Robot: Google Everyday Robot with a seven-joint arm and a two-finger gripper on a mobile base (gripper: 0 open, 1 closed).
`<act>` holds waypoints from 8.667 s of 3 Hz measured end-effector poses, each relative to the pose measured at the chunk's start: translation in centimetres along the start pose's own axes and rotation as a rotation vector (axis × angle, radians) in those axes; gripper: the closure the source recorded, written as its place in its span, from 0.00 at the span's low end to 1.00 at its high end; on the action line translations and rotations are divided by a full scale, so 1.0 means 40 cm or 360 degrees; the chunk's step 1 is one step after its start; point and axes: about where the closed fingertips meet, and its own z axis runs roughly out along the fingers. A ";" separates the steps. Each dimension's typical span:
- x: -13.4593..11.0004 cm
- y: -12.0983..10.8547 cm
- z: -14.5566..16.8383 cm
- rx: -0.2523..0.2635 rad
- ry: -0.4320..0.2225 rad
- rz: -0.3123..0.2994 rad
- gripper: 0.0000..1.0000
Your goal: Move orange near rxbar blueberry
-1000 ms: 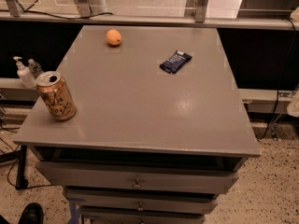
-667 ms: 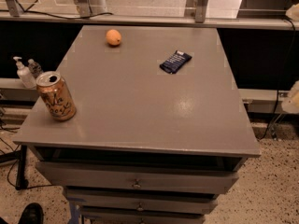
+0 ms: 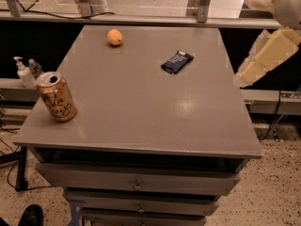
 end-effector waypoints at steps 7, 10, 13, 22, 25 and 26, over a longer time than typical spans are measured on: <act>-0.280 -0.269 0.458 0.0186 -0.0649 -0.0017 0.00; -0.316 -0.426 0.737 0.0149 -0.0612 -0.0021 0.00; -0.444 -0.457 0.977 -0.0037 -0.0750 0.0130 0.00; -0.273 -0.435 0.751 0.0142 -0.0887 0.0513 1.00; 0.116 -0.347 0.600 0.0449 -0.0595 0.0794 1.00; 0.195 -0.328 0.578 0.0487 -0.0531 0.0851 1.00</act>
Offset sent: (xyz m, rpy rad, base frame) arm 0.0948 0.1384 -0.0141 0.2939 -0.1400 0.0943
